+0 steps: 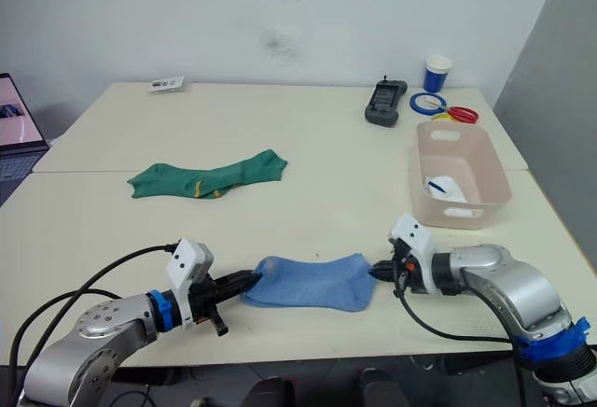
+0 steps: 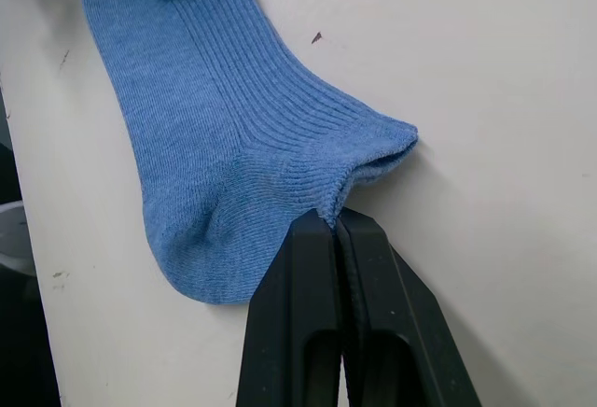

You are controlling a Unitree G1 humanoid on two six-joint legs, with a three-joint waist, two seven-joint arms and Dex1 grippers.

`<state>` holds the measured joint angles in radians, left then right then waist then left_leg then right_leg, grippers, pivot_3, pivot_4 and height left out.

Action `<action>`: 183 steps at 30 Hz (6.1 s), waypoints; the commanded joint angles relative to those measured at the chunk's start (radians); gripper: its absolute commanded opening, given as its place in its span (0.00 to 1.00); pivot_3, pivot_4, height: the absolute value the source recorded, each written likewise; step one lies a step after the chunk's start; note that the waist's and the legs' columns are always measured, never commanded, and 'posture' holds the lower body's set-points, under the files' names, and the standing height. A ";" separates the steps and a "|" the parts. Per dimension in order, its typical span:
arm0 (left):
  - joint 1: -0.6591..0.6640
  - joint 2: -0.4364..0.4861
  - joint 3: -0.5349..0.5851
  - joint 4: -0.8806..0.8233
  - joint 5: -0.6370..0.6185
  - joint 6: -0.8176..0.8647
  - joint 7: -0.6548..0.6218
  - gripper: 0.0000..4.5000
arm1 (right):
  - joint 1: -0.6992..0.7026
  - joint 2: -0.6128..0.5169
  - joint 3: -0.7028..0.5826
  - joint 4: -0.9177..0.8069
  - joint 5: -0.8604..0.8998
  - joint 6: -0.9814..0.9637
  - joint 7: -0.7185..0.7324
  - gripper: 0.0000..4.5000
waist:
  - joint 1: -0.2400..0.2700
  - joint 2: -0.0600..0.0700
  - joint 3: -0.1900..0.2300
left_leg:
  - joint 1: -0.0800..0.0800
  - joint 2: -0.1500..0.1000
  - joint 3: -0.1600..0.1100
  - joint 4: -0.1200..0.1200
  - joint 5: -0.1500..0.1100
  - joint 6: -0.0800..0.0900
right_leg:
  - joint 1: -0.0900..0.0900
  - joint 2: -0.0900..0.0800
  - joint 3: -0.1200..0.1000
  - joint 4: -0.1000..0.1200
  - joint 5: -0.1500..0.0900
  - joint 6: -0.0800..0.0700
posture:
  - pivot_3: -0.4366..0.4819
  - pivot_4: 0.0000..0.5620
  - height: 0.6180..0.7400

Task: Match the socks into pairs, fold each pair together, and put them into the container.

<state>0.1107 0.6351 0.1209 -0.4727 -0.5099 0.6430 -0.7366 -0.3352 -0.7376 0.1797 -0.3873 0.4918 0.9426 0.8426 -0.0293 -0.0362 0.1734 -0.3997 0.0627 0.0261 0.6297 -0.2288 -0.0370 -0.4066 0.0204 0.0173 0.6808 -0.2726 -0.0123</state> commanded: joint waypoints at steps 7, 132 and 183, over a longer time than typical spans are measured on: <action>0.026 -0.016 0.021 -0.029 -0.009 -0.051 0.007 0.01 | -0.028 0.021 0.024 0.021 -0.044 -0.038 -0.014 0.00 | -0.001 0.000 0.000 | 0.000 0.000 0.000 0.000 0.000 0.000 | 0.000 0.000 0.000 0.000 0.000 0.000 | 0.48 0.27 1.00; -0.134 0.125 -0.268 0.296 0.245 -0.261 -0.248 0.00 | -0.094 0.249 -0.215 0.141 0.272 0.573 -0.177 0.80 | 0.000 0.005 -0.009 | 0.002 0.000 0.000 -0.001 0.000 0.000 | 0.001 0.000 0.000 0.001 -0.002 -0.001 | 0.48 0.27 1.00; -0.283 0.056 -0.377 0.357 0.279 -0.214 -0.251 0.00 | -0.267 0.467 -0.033 0.241 0.305 0.371 -0.166 0.01 | -0.001 0.011 -0.014 | 0.001 0.000 -0.001 -0.001 -0.001 0.001 | 0.001 0.006 0.001 0.000 -0.002 -0.001 | 0.48 0.27 1.00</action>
<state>-0.1901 0.6910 -0.2494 -0.1514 -0.2651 0.3921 -1.0153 -0.5789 -0.2818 0.1439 -0.1446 0.7980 1.3410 0.6719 -0.0303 -0.0251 0.1593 -0.3991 0.0628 0.0253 0.6290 -0.2294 -0.0363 -0.4054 0.0262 0.0185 0.6811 -0.2747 -0.0128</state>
